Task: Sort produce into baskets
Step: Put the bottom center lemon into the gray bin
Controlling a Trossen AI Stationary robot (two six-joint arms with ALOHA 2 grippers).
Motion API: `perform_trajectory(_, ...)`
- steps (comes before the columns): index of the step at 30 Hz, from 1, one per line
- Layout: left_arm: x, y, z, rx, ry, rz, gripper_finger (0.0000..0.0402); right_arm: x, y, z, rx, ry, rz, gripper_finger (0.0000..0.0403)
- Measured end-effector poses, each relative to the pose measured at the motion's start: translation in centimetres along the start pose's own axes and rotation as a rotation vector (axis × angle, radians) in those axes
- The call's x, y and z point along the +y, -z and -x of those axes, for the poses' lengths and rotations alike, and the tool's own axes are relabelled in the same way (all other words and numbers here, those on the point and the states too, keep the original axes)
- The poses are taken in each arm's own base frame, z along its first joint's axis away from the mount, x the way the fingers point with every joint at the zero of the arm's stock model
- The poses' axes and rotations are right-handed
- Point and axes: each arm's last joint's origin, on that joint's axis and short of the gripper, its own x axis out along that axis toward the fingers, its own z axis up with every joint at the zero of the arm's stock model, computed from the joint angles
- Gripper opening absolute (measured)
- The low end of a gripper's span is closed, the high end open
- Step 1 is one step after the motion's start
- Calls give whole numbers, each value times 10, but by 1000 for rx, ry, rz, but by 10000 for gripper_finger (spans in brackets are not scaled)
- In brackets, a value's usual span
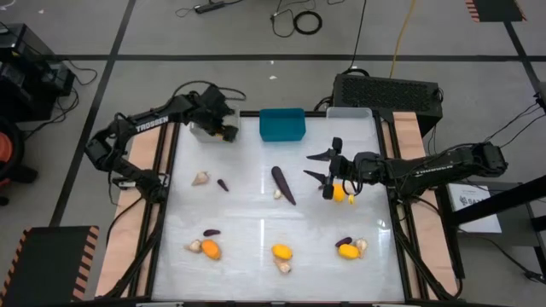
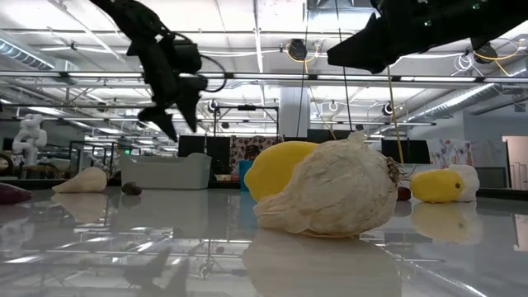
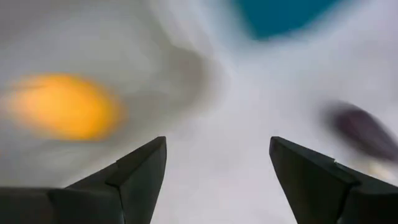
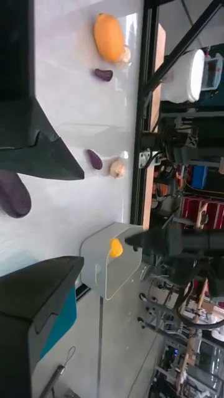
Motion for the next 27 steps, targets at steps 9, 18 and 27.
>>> perform_trajectory(9, -118, 53, -19, 91, 348, -422, 293, 0, 3, 0, 25, -5, 5, 203)
perform_trajectory(18, -214, 126, -26, -141, 535, -1017, 293, 1, 3, 0, 33, -10, -2, 203)
perform_trajectory(27, -261, 182, -70, -211, 677, -1216, 293, 1, 5, 0, 52, -11, -14, 203)
